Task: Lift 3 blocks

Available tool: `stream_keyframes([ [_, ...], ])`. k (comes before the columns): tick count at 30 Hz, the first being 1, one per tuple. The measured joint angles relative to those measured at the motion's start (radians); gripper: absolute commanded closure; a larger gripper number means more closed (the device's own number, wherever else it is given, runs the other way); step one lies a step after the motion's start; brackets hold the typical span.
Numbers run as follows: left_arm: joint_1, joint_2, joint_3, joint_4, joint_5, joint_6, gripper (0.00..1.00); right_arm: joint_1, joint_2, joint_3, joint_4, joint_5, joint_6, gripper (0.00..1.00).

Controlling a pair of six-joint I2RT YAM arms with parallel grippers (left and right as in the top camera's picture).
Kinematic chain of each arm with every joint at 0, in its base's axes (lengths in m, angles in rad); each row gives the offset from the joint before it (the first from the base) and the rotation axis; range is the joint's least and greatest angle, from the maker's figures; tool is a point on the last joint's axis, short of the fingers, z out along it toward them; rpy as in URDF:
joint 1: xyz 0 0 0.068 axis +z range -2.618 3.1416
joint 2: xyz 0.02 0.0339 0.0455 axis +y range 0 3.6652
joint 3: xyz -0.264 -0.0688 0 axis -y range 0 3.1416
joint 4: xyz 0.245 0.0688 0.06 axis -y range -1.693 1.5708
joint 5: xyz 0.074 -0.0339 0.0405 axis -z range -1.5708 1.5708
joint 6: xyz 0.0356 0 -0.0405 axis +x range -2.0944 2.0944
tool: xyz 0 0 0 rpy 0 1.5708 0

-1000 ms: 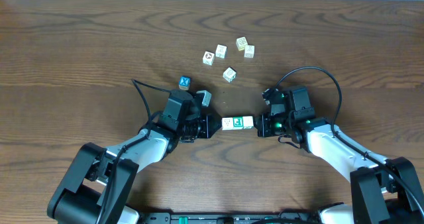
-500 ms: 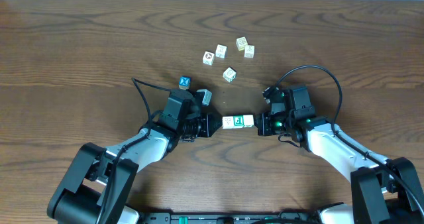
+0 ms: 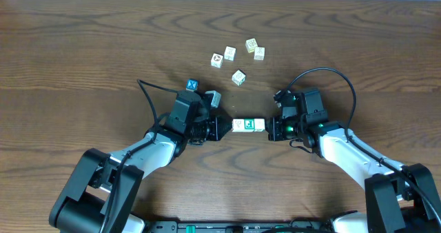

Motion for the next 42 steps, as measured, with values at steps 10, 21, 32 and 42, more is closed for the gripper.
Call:
stream_keyframes([
  [10,0.0,0.0,0.01,0.0,0.0,0.0,0.93,0.0,-0.007,0.018,-0.03,0.008,0.0,0.99],
  [21,0.0,0.0,0.011,-0.001,-0.001,0.0,0.93,-0.002,-0.016,0.032,-0.042,0.014,0.0,0.99],
  [32,0.0,0.0,0.011,-0.001,-0.001,0.0,0.93,-0.002,-0.017,0.032,-0.045,0.014,0.0,0.99],
  [42,0.0,0.0,0.024,-0.002,-0.006,0.0,0.93,-0.002,-0.017,0.053,-0.065,0.023,0.0,0.99],
])
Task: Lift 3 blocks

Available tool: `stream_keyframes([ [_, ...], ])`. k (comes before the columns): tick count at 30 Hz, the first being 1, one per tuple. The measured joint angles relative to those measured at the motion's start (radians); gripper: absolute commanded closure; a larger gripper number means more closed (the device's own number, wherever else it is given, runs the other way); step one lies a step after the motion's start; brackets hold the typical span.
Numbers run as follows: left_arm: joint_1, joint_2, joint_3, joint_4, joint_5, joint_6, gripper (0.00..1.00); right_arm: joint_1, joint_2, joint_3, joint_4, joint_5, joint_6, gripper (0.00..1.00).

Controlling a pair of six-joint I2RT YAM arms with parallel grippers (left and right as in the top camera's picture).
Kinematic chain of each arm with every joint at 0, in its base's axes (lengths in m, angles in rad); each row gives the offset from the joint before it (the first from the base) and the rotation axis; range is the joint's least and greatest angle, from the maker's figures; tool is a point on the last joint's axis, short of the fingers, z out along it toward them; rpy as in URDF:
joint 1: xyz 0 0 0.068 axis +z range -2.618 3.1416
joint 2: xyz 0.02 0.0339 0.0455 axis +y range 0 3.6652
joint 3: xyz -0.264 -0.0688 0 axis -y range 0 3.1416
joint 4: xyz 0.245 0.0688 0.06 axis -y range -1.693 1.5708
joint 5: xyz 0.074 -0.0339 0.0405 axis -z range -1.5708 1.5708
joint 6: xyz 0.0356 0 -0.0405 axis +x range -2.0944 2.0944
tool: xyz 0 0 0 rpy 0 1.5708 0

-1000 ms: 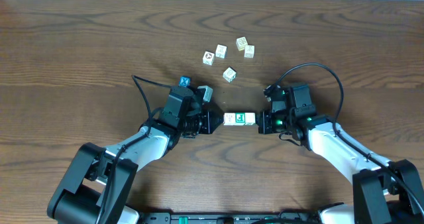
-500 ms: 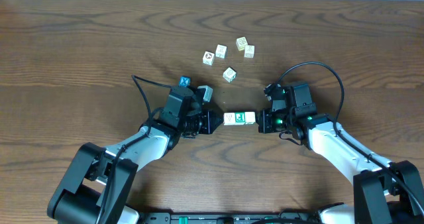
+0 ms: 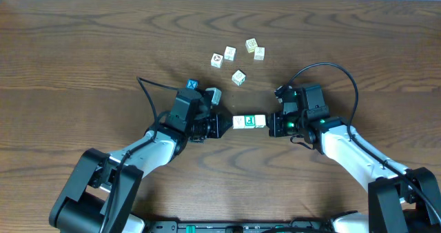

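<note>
A short row of pale blocks, one with a green mark, sits end to end in the overhead view. It is pinched between my two grippers. My left gripper presses its tapered, shut tip on the row's left end. My right gripper presses on the right end, and its fingers look shut. How many blocks are in the row, and whether it touches the table, is too small to tell.
Several loose pale blocks lie farther back: one block nearest, and a cluster behind it. A blue block and a grey-white block sit close to the left arm's wrist. Cables loop behind both arms.
The pinched row and both gripper tips now sit slightly farther back in the overhead view. The row is still held between the two tips. The loose blocks have not moved.
</note>
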Motion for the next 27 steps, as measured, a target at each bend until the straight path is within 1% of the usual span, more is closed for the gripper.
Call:
stream_keyframes([
  [19,0.0,0.0,0.004,-0.002,-0.006,0.0,0.93,0.0,-0.003,0.044,-0.057,0.006,-0.023,0.99],
  [27,0.0,0.0,0.01,-0.002,-0.018,-0.003,0.93,0.0,-0.04,0.044,-0.065,0.004,-0.029,0.99],
])
